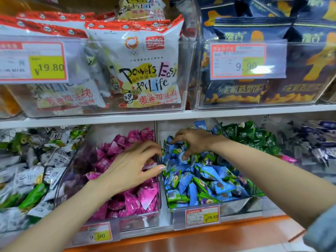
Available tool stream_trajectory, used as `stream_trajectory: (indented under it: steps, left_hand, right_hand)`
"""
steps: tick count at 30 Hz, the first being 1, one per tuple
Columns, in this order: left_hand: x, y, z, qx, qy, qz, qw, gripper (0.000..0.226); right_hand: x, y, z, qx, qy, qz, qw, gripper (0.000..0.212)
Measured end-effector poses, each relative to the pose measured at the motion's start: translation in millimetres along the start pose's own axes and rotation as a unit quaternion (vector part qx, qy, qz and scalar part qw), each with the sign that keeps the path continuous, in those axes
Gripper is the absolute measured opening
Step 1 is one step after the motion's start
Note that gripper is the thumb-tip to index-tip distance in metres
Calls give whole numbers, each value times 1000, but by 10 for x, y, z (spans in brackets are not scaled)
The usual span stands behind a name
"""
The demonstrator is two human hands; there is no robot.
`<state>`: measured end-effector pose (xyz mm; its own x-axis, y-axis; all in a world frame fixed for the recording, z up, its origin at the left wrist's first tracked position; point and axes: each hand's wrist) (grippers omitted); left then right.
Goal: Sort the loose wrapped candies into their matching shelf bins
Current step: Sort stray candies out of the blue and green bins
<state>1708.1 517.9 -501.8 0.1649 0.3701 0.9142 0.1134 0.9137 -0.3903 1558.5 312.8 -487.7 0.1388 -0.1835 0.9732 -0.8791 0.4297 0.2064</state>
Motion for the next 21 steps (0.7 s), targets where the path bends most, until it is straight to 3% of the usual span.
stream_trajectory:
  steps: [12, 21]
  left_hand:
    - [4, 29, 12, 24, 18, -18, 999, 63]
    - [19, 36, 26, 33, 24, -39, 998, 73]
  right_hand:
    - [59, 5, 72, -74, -110, 137, 982, 89]
    - [152, -52, 93, -188, -61, 162, 967, 85]
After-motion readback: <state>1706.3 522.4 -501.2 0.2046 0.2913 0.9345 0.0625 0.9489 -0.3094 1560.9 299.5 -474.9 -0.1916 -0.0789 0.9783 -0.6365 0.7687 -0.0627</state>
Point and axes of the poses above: each hand's wrist, its own y-axis away from the middle knuckle, its own x-axis out of the back of the hand, z = x × y, and after that the axes turned 4 degrees about -y, right-handed
